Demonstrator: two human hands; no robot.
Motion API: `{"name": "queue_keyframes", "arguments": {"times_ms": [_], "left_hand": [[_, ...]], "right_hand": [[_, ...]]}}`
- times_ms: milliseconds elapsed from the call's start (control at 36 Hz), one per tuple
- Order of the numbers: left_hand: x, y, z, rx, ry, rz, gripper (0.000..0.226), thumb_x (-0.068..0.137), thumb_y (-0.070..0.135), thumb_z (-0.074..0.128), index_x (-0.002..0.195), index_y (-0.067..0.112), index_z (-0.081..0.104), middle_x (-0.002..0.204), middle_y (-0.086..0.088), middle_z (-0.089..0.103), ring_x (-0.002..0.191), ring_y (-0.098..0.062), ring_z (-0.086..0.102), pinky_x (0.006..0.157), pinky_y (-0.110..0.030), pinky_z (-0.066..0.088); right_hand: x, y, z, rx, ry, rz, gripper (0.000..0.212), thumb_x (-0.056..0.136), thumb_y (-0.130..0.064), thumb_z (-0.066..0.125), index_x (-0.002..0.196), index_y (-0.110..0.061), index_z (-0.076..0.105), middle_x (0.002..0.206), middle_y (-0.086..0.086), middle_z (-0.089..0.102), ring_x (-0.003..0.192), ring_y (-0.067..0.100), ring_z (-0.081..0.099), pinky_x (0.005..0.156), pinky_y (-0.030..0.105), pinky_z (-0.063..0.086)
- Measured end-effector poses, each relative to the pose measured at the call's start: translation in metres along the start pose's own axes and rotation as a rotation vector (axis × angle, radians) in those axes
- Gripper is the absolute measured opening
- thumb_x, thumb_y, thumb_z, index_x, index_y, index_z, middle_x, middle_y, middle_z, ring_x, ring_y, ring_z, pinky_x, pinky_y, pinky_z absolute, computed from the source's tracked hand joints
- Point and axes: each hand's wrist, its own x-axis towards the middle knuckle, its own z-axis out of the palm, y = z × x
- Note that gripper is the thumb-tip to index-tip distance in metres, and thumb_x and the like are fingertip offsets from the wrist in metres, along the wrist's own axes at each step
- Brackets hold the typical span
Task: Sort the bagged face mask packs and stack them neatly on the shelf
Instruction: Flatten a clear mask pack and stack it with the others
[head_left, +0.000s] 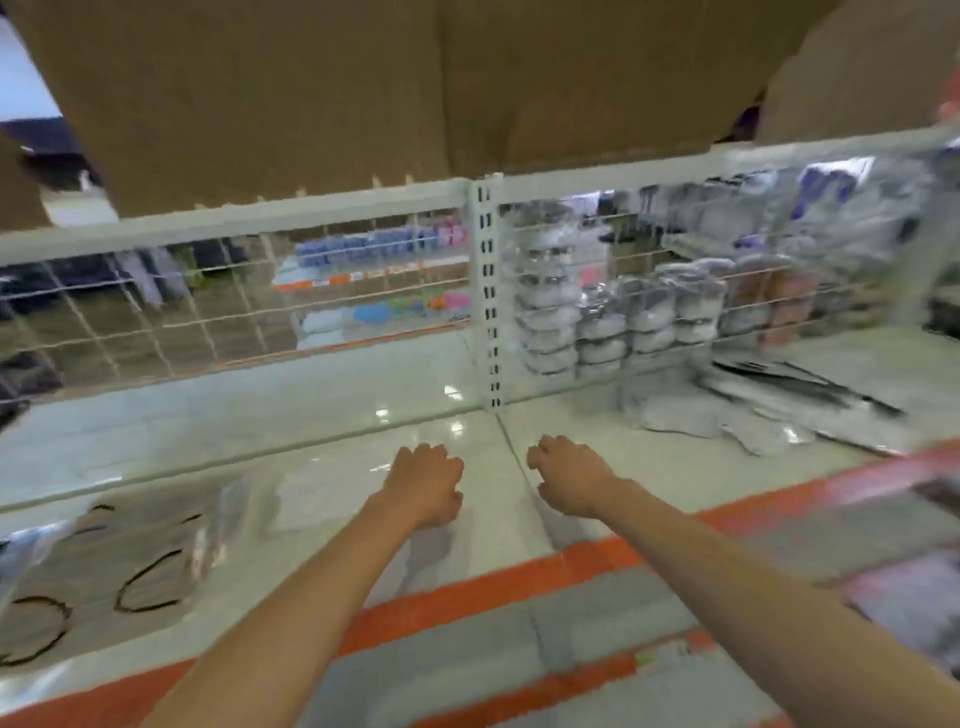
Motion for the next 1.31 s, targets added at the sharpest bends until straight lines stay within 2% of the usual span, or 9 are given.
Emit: {"name": "queue_keyframes", "arguments": {"times_ms": [194, 361, 722, 806, 889, 1056, 1139, 1222, 1306], "left_hand": [[0.054, 0.137, -0.023, -0.094, 0.094, 0.182, 0.039, 0.094, 0.032, 0.042, 0.129, 0.017, 0.05, 0.129, -0.009, 0.049, 0.122, -0.028, 0.043, 0.101, -0.039, 0.034], [0.079, 0.198, -0.019, -0.114, 0.071, 0.279, 0.037, 0.092, 0.03, 0.043, 0.127, 0.019, 0.049, 0.13, -0.008, 0.047, 0.123, -0.027, 0.041, 0.1, -0.037, 0.032], [0.173, 0.203, -0.022, -0.241, 0.034, 0.286, 0.035, 0.092, 0.031, 0.045, 0.124, 0.018, 0.052, 0.128, -0.007, 0.049, 0.122, -0.026, 0.044, 0.096, -0.034, 0.036], [0.189, 0.195, -0.022, -0.31, 0.048, 0.274, 0.035, 0.093, 0.032, 0.046, 0.124, 0.018, 0.053, 0.127, -0.006, 0.05, 0.121, -0.025, 0.046, 0.096, -0.034, 0.037], [0.197, 0.186, -0.017, -0.415, 0.046, 0.245, 0.031, 0.093, 0.032, 0.049, 0.12, 0.018, 0.057, 0.124, -0.005, 0.053, 0.118, -0.022, 0.048, 0.097, -0.033, 0.039], [0.21, 0.168, -0.021, -0.91, 0.081, 0.109, 0.018, 0.091, 0.02, 0.058, 0.102, 0.01, 0.068, 0.103, -0.004, 0.069, 0.093, -0.014, 0.062, 0.075, -0.016, 0.041], [0.214, 0.162, -0.035, -1.268, 0.046, 0.077, 0.023, 0.09, 0.031, 0.06, 0.105, 0.014, 0.064, 0.104, 0.002, 0.066, 0.09, -0.006, 0.059, 0.072, -0.007, 0.041], [0.217, 0.157, -0.042, -1.559, -0.098, 0.144, 0.064, 0.07, 0.066, 0.065, 0.115, 0.02, 0.064, 0.119, 0.005, 0.065, 0.109, -0.008, 0.059, 0.094, -0.019, 0.044], [0.217, 0.159, -0.04, -1.709, -0.278, 0.163, 0.054, 0.066, 0.052, 0.076, 0.106, 0.017, 0.066, 0.104, 0.0, 0.071, 0.096, -0.014, 0.067, 0.091, -0.03, 0.051]], "right_hand": [[-0.074, 0.129, 0.003, 0.089, -0.001, 0.226, 0.039, 0.092, -0.018, 0.047, 0.13, -0.012, 0.044, 0.133, 0.01, 0.041, 0.125, 0.028, 0.037, 0.1, 0.041, 0.038], [-0.1, 0.18, 0.023, 0.164, -0.006, 0.353, 0.039, 0.092, -0.02, 0.048, 0.129, -0.012, 0.045, 0.131, 0.01, 0.042, 0.125, 0.028, 0.038, 0.099, 0.042, 0.04], [-0.04, 0.231, 0.021, 0.273, 0.032, 0.438, 0.039, 0.091, -0.014, 0.046, 0.13, -0.007, 0.044, 0.134, 0.013, 0.042, 0.124, 0.031, 0.038, 0.101, 0.036, 0.037], [-0.019, 0.245, 0.018, 0.281, 0.065, 0.54, 0.039, 0.094, -0.018, 0.045, 0.131, -0.005, 0.041, 0.134, 0.015, 0.043, 0.124, 0.032, 0.041, 0.099, 0.036, 0.037], [-0.009, 0.247, 0.029, 0.172, -0.042, 0.648, 0.036, 0.093, -0.017, 0.042, 0.127, -0.006, 0.047, 0.131, 0.014, 0.05, 0.121, 0.03, 0.047, 0.096, 0.034, 0.041], [0.012, 0.231, 0.016, -0.092, -0.114, 0.359, 0.03, 0.094, -0.008, 0.039, 0.116, -0.007, 0.06, 0.119, 0.011, 0.061, 0.11, 0.029, 0.059, 0.084, 0.033, 0.046], [0.025, 0.235, -0.016, 0.247, -0.196, 0.198, 0.014, 0.089, -0.017, 0.05, 0.088, -0.011, 0.062, 0.098, 0.017, 0.065, 0.078, 0.023, 0.058, 0.064, 0.026, 0.041], [0.032, 0.241, -0.049, 0.887, -0.231, 0.111, 0.018, 0.089, -0.007, 0.05, 0.072, -0.012, 0.055, 0.066, 0.002, 0.055, 0.058, 0.009, 0.05, 0.052, 0.016, 0.044], [0.041, 0.254, -0.059, 1.22, -0.063, 0.105, 0.03, 0.093, -0.003, 0.047, 0.065, -0.015, 0.048, 0.051, -0.009, 0.046, 0.046, 0.003, 0.041, 0.047, 0.014, 0.035]]}}
